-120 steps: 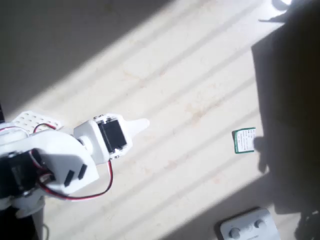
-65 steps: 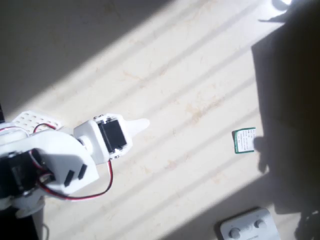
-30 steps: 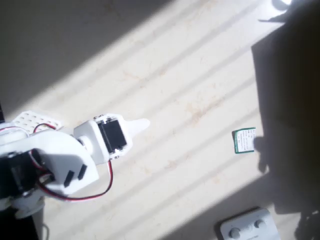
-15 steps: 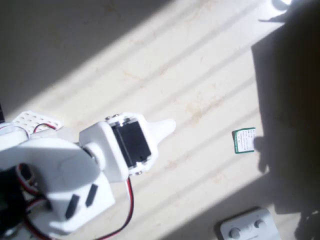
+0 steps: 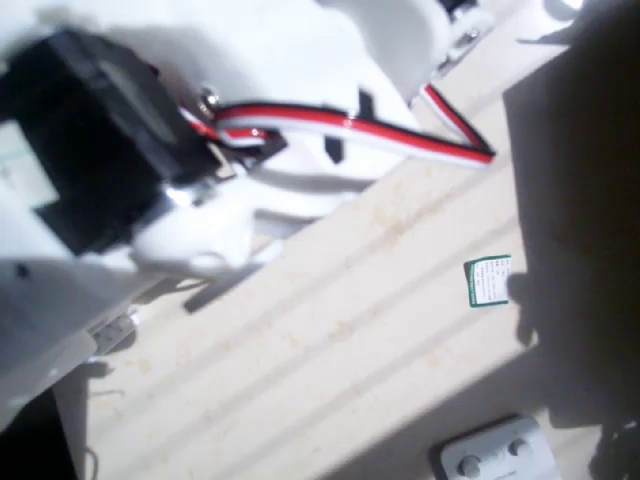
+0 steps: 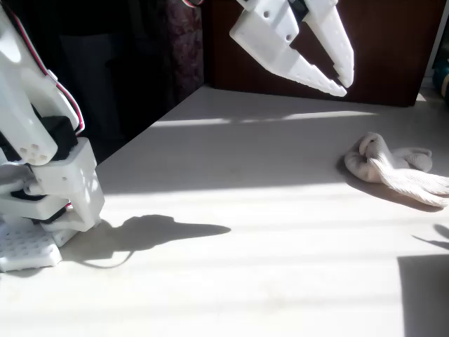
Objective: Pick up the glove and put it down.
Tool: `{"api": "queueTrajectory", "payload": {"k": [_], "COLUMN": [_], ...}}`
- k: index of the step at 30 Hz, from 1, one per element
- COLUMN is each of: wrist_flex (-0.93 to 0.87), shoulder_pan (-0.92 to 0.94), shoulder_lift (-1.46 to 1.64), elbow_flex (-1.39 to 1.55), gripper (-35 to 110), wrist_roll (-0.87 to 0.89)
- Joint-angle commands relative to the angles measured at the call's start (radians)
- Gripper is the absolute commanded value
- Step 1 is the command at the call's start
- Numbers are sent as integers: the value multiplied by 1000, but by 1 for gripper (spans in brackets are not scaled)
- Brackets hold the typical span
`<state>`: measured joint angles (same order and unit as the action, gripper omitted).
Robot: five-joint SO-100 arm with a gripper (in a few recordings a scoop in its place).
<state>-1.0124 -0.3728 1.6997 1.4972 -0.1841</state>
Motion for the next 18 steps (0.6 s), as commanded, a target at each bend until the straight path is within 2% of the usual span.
{"api": "queueTrajectory", "payload": {"k": [1,10,18], "wrist_flex": [14,55,94], "shoulder_pan": [-58,-107,-153], "shoulder_lift": [-143,-578,-838], "elbow_flex": [-135,-508,-770], "gripper": [1,1,1], "wrist_roll": [8,-6,5]}}
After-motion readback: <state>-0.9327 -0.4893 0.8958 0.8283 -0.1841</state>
